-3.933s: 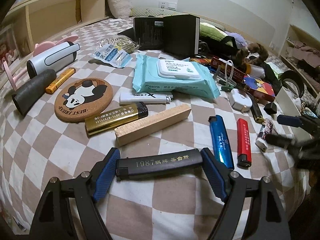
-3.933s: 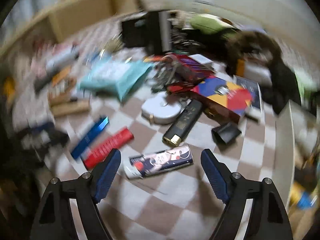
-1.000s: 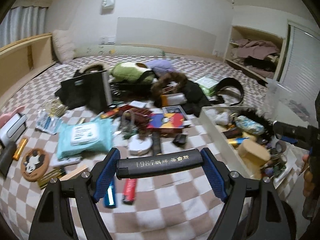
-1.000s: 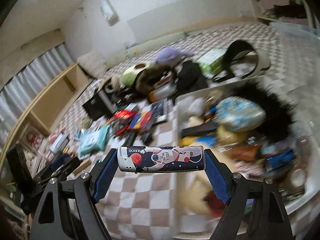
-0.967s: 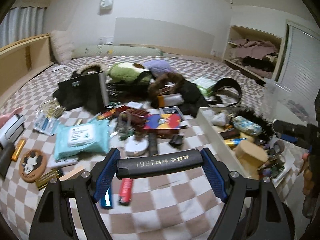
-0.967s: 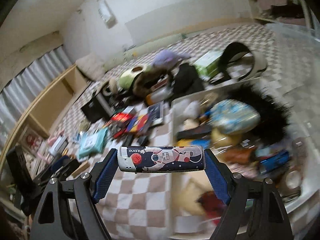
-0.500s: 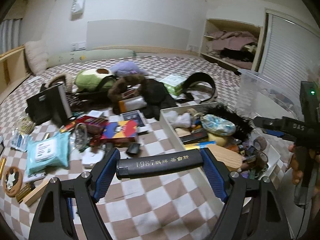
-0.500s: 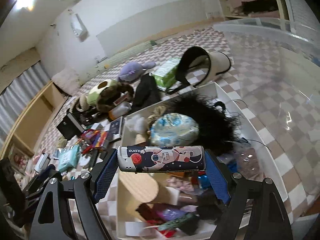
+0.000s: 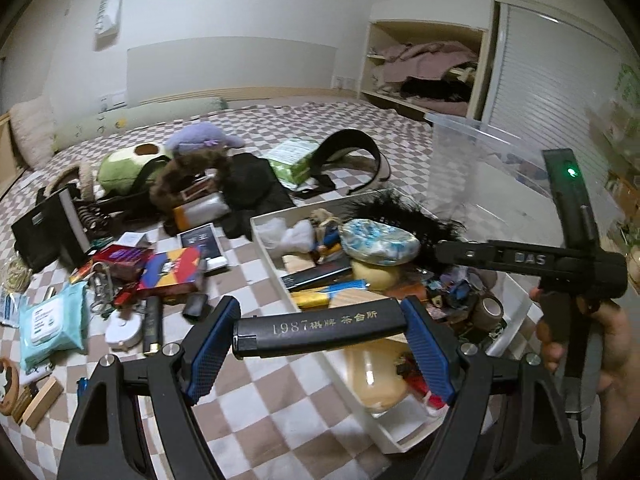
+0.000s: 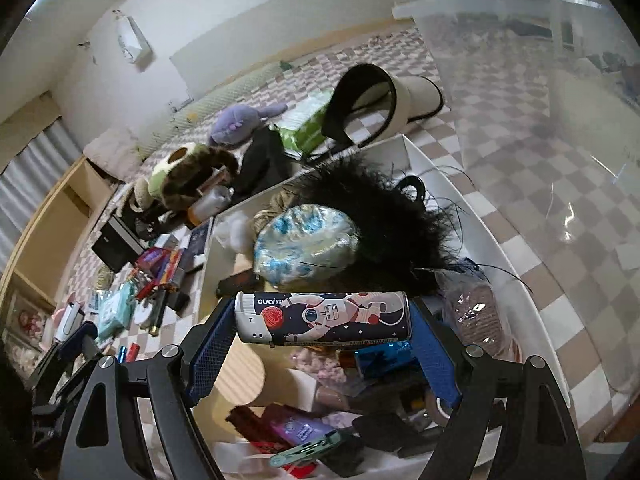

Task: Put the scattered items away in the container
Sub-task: 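Lift the black and white lighters and carry both over the white tray, then open the left gripper dropping the black lighter while the right gripper releases the white lighter into the tray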

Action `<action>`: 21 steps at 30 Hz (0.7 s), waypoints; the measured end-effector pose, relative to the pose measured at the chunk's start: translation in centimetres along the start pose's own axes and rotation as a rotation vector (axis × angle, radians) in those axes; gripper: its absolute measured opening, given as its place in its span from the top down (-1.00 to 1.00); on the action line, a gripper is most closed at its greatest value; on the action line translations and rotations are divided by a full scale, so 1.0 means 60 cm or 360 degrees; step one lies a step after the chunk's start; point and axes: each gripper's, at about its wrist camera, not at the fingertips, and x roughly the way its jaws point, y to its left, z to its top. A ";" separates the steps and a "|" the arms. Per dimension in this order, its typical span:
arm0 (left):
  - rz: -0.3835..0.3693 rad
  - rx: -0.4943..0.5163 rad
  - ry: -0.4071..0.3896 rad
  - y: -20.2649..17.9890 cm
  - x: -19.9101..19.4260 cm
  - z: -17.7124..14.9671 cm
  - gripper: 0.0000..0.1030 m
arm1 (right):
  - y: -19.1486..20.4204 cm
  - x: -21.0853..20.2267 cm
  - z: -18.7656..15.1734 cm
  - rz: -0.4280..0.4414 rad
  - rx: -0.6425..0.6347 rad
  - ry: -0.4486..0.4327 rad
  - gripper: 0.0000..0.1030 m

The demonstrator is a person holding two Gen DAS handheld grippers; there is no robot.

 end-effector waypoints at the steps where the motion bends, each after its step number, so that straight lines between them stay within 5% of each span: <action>1: -0.0006 0.0013 0.0007 -0.006 0.003 0.000 -0.59 | 0.000 0.002 0.001 -0.0005 -0.0005 0.0001 -0.63; 8: -0.0048 0.0103 0.0055 -0.046 0.027 0.002 -0.59 | -0.004 0.004 0.013 -0.0006 0.0002 -0.0016 -0.63; 21: -0.0298 0.0328 0.0181 -0.111 0.089 -0.002 -0.59 | -0.028 -0.025 0.023 0.0038 0.0057 -0.0086 -0.63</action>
